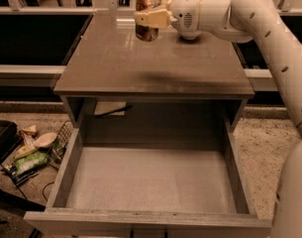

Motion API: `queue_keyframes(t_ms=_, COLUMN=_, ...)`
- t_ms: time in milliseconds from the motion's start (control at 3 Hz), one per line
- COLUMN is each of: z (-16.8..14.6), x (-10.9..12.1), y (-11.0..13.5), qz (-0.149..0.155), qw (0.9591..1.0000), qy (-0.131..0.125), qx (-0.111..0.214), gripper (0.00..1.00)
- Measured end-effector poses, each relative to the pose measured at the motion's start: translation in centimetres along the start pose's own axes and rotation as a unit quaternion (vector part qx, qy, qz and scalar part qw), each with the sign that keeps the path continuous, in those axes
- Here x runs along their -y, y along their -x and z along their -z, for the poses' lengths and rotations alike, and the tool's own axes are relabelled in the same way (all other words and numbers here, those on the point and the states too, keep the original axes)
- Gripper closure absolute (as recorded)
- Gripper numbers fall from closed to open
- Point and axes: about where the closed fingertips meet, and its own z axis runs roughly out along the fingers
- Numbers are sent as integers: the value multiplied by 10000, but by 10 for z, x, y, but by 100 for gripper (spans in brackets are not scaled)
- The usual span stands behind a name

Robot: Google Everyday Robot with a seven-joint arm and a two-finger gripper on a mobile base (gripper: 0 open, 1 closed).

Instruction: Place orange can into top drawer

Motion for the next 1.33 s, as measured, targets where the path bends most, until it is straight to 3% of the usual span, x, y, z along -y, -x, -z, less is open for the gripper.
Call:
queue_keyframes(t_ms=333, z=16, x=-35, y=-48, qz=-614, qw=9972, qy=195, qx=-367, gripper=100)
queue_keyframes(t_ms=667, z=50, x=-72, y=-134, qz=-1161, qw=9888, qy=51, qx=-938, gripper=100)
queue_keyframes(t_ms=1333, z=62, x=-72, y=-137, qz=-1153, qw=9872, qy=-98, qx=-1098, gripper=100)
